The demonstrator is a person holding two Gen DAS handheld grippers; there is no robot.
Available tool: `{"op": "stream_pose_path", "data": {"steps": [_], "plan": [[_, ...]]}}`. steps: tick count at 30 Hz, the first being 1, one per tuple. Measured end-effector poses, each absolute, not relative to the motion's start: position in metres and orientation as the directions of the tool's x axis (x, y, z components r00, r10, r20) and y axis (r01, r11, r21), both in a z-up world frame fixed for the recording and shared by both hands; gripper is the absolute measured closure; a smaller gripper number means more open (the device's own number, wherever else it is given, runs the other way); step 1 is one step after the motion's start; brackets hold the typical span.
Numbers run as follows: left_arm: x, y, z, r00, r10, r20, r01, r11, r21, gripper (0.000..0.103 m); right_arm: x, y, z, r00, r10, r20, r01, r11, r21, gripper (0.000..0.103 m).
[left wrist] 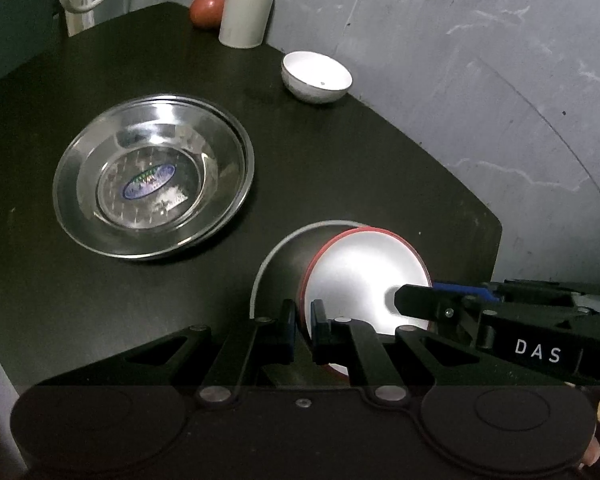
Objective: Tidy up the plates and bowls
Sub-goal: 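Carry the white bowl with both grippers over the steel bowl, then lower the white bowl into the steel bowl with both grippers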
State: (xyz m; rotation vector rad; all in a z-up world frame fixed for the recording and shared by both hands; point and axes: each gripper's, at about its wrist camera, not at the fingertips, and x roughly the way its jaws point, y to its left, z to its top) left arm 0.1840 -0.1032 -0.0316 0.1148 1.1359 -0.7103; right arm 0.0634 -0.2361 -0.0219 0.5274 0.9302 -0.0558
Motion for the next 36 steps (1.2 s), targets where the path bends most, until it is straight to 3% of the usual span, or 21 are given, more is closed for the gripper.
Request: {"op": "stream_pose_path", "data": {"steps": [36], "plan": [[0.183, -0.097, -0.037, 0.183, -0.421, -0.888, 0.504, 0.816, -0.283, 0.091, 0.085, -0.232, -0.027, 0.545, 0.189, -0.817, 0.241, 0.898, 0.368, 0.082]]}}
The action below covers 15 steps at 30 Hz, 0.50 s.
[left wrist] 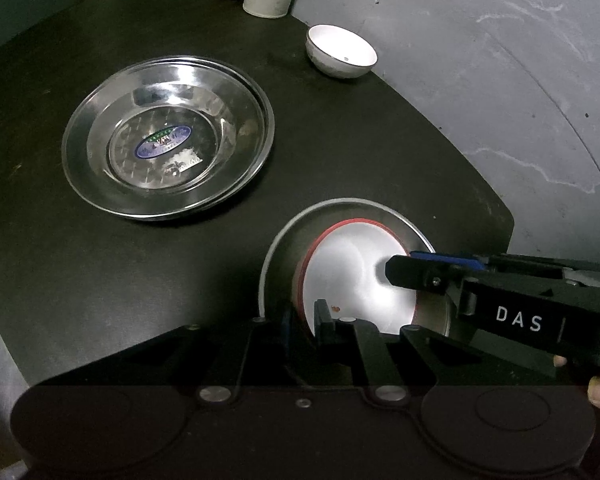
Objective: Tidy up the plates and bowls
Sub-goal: 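Lower the white bowl into the steel bowl with both grippers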
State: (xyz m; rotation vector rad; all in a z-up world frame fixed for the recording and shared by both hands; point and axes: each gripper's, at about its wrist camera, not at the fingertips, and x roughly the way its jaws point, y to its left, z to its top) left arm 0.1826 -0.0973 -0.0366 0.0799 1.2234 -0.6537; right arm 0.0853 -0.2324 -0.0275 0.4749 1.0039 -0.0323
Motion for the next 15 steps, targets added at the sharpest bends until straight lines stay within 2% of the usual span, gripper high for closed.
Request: {"op": "stream_pose_path", "data": {"steps": [2, 11, 14, 15], "plan": [[0.183, -0.096, -0.036, 0.183, -0.420, -0.889, 0.499, 0.819, -0.284, 0.090, 0.085, -0.233, -0.026, 0.551, 0.189, -0.813, 0.237, 0.898, 0.370, 0.081], [0.183, -0.093, -0.028, 0.186, -0.440, -0.878, 0.492, 0.815, -0.304, 0.076, 0.085, -0.234, -0.015, 0.573, 0.177, -0.800, 0.222, 0.906, 0.360, 0.080], [0.183, -0.091, -0.023, 0.193, -0.453, -0.870, 0.494, 0.811, -0.313, 0.070, 0.084, -0.235, -0.011, 0.584, 0.168, -0.794, 0.219, 0.909, 0.354, 0.076], [0.183, -0.091, -0.021, 0.197, -0.456, -0.868, 0.494, 0.811, -0.314, 0.068, 0.084, -0.235, -0.010, 0.588, 0.162, -0.793, 0.220, 0.911, 0.350, 0.070]]}}
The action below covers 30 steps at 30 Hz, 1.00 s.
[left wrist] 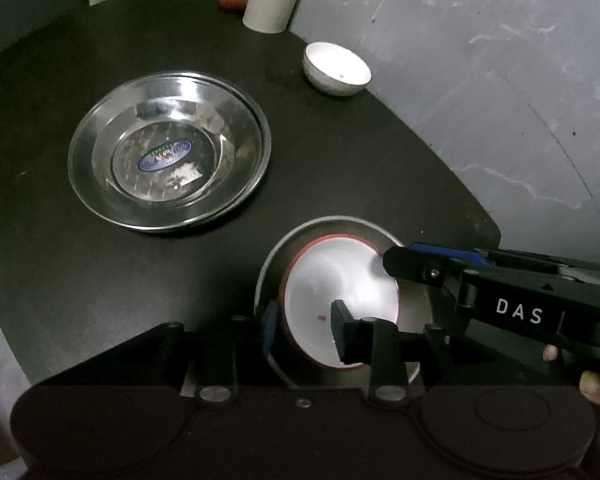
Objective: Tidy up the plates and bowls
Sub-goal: 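Lower the white bowl into the steel bowl with both grippers, then open both grippers and withdraw from the stacked bowls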
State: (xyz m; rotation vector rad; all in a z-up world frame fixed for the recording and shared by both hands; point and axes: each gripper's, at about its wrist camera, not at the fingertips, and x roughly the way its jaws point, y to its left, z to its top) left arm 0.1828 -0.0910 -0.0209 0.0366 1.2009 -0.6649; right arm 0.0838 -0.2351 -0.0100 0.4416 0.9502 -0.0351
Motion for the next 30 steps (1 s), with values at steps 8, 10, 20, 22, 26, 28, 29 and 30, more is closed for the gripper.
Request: {"op": "stream_pose_path", "data": {"steps": [8, 10, 20, 22, 26, 28, 29, 30], "plan": [[0.188, -0.082, -0.002, 0.284, -0.462, -0.840, 0.473, 0.830, -0.296, 0.038, 0.084, -0.239, 0.002, 0.612, 0.071, -0.788, 0.236, 0.934, 0.268, 0.033], [0.192, -0.080, 0.001, 0.315, -0.450, -0.835, 0.468, 0.840, -0.276, 0.024, 0.086, -0.240, 0.003, 0.613, 0.055, -0.788, 0.241, 0.937, 0.252, 0.017], [0.208, -0.079, 0.005, 0.464, -0.315, -0.828, 0.403, 0.907, -0.119, 0.002, 0.102, -0.244, 0.003, 0.570, -0.080, -0.818, 0.301, 0.946, 0.117, 0.001], [0.212, -0.078, 0.004, 0.464, -0.302, -0.833, 0.395, 0.912, -0.110, 0.002, 0.105, -0.243, 0.004, 0.570, -0.114, -0.814, 0.301, 0.950, 0.078, 0.001], [0.220, -0.079, 0.002, 0.462, -0.279, -0.842, 0.381, 0.919, -0.095, 0.001, 0.113, -0.242, 0.005, 0.586, -0.155, -0.796, 0.294, 0.955, 0.031, 0.001], [0.225, -0.082, 0.001, 0.461, -0.271, -0.845, 0.378, 0.921, -0.089, 0.001, 0.118, -0.244, 0.006, 0.595, -0.153, -0.789, 0.292, 0.956, 0.035, 0.001], [0.228, -0.083, 0.001, 0.459, -0.270, -0.846, 0.378, 0.921, -0.089, 0.001, 0.120, -0.246, 0.006, 0.598, -0.151, -0.787, 0.292, 0.956, 0.038, 0.001], [0.231, -0.085, 0.000, 0.455, -0.270, -0.849, 0.379, 0.921, -0.090, 0.001, 0.123, -0.248, 0.005, 0.601, -0.150, -0.785, 0.290, 0.956, 0.039, 0.001]]}}
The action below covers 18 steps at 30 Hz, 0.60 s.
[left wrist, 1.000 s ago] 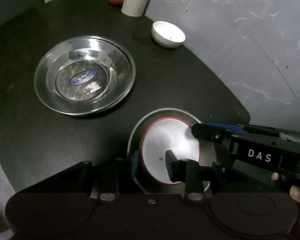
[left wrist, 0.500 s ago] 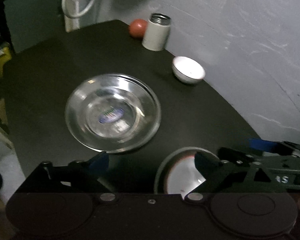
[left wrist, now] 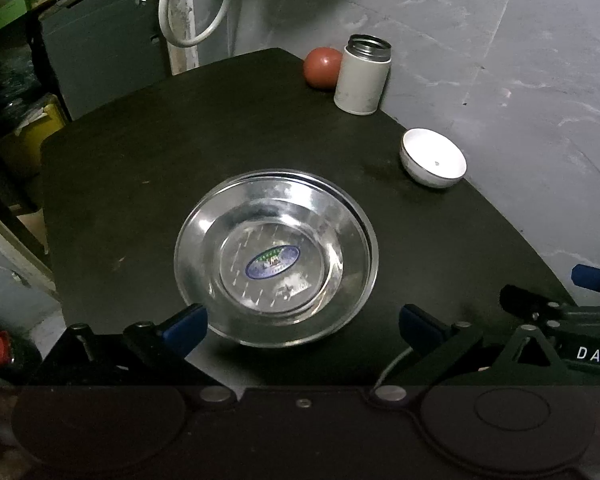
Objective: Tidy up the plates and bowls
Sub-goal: 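Open both grippers and withdraw from the stacked bowls, then move both grippers to the rim of the second white bowl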
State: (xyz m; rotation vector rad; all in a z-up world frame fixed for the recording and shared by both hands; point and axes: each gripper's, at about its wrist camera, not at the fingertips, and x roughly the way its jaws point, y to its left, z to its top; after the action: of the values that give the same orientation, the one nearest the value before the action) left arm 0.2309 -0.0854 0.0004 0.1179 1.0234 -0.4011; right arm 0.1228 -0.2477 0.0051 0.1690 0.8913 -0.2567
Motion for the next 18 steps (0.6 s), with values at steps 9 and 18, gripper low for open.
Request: {"op": "stream_pose_path", "data": {"steps": [9, 18], "plan": [[0.265, -0.113, -0.002, 0.446, -0.279, -0.850, 0.403, 0.911, -0.087, 0.001, 0.150, -0.267, 0.002, 0.613, -0.142, -0.778, 0.285, 0.957, 0.050, 0.001], [0.322, -0.152, -0.007, 0.468, -0.278, -0.839, 0.424, 0.903, -0.063, 0.001, 0.181, -0.289, -0.010, 0.610, -0.136, -0.781, 0.298, 0.952, 0.067, 0.000]]}}
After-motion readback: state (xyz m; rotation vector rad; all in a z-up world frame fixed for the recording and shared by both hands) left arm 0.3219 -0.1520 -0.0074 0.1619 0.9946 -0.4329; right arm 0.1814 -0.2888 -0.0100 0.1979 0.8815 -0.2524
